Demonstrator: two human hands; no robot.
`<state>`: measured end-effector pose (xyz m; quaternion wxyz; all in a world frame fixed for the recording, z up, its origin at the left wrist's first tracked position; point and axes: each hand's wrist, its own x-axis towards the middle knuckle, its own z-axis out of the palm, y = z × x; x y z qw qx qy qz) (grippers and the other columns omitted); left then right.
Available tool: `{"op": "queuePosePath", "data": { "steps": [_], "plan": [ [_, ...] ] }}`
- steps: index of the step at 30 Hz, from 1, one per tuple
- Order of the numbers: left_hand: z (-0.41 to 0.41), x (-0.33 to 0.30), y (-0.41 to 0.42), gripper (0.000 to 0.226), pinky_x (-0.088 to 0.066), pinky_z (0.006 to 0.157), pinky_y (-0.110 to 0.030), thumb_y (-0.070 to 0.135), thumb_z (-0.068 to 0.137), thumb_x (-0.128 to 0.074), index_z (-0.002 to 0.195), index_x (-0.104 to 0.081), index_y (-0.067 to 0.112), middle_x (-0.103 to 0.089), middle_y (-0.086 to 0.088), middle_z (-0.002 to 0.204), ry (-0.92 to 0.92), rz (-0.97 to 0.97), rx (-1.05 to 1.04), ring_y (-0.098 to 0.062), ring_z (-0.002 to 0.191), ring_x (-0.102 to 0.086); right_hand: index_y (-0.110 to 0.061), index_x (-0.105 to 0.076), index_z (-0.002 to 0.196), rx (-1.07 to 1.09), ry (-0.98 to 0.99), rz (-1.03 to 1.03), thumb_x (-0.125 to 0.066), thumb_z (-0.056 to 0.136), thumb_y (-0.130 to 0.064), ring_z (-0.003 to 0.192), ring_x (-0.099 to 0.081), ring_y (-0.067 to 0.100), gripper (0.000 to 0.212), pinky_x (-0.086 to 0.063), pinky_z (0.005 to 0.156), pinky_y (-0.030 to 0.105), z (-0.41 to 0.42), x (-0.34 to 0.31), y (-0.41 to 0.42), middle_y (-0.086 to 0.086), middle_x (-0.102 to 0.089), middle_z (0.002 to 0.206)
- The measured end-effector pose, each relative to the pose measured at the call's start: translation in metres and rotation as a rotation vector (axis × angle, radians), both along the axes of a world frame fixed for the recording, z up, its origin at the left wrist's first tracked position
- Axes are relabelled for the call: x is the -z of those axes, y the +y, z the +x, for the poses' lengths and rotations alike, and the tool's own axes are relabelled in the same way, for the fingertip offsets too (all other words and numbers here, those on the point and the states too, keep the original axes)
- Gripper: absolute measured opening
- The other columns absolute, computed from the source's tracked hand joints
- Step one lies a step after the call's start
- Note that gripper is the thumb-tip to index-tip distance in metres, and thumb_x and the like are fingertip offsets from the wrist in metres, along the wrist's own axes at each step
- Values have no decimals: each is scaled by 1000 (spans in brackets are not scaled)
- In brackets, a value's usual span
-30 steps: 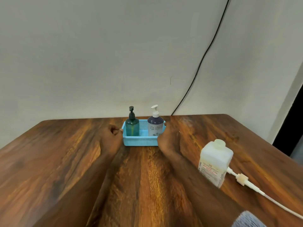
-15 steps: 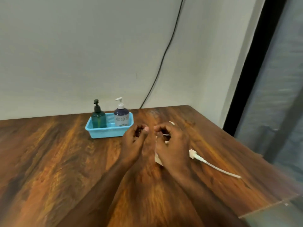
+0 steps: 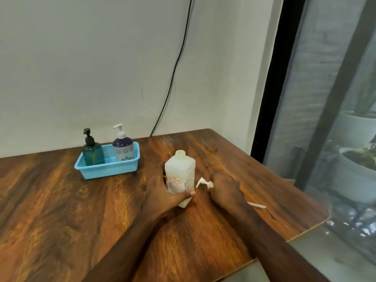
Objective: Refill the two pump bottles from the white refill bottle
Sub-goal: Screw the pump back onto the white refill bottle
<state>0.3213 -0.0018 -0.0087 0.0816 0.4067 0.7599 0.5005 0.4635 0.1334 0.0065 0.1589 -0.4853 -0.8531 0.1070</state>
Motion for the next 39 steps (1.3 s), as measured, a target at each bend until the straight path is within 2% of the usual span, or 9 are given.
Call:
{"op": "queuePosePath", "data": {
  "steps": [3,8,11,13,19,23,30,34,39],
  "plan": [
    [-6,5,2,94,-57,88,-35,71,53,-81,132,-43,38,-58,9,136,72,39,-33,-9,114,-59,-22,-66,109,-17,114,-19,-63,96,-28,83,-59,12,15,-51,72,26,-3,-3,6,-3,-67,108],
    [-28,10,0,97,-60,86,-41,74,52,-73,135,-44,34,-58,8,136,74,56,-35,-13,116,-60,-24,-68,113,-139,745,-112,-66,96,-31,87,-64,2,19,-48,67,15,-14,-52,10,-13,-69,99],
    [-35,10,-4,88,-60,84,-39,61,57,-80,133,-46,35,-58,10,134,52,102,-21,-11,114,-60,-20,-71,111,-231,1097,-212,-70,93,-23,89,-70,12,17,-58,75,27,-30,-94,10,-5,-73,98],
    [-39,9,-6,84,-60,85,-37,49,62,-86,134,-46,35,-58,11,132,58,123,-19,-11,113,-59,-19,-71,105,-307,1303,-316,-70,93,-18,83,-71,17,12,-58,70,33,-41,-116,7,3,-74,98],
    [-54,6,-15,73,-58,90,-41,29,68,-88,130,-50,32,-60,12,127,0,173,-10,-12,113,-60,-13,-70,105,-377,1557,-345,-69,94,-14,86,-69,19,11,-56,60,26,-65,-154,-5,15,-73,105],
    [-59,4,-18,73,-54,82,-24,25,68,-89,126,-48,37,-57,23,116,9,205,-17,-8,108,-60,-14,-70,104,-387,1558,-348,-69,94,-14,87,-70,21,11,-56,60,27,-78,-152,-11,14,-73,101],
    [-63,3,-19,75,-48,78,-16,24,67,-89,126,-47,39,-55,30,115,19,210,3,-3,107,-59,-9,-70,114,-397,1402,-319,-71,92,-14,86,-71,19,23,-60,67,35,-91,-130,-14,4,-73,99],
    [-63,2,-18,75,-47,78,-16,26,66,-90,125,-46,42,-55,30,115,37,213,8,0,107,-57,-16,-72,111,-439,1172,-375,-77,87,-16,95,-71,16,25,-60,86,44,-94,-107,-20,-2,-74,100],
    [-65,4,-18,76,-52,83,-22,32,65,-89,128,-47,39,-57,23,119,38,218,8,-3,110,-57,-21,-73,110,-521,944,-358,-81,83,-19,98,-69,7,28,-59,89,36,-93,-83,-32,-8,-74,104]
  ]
}}
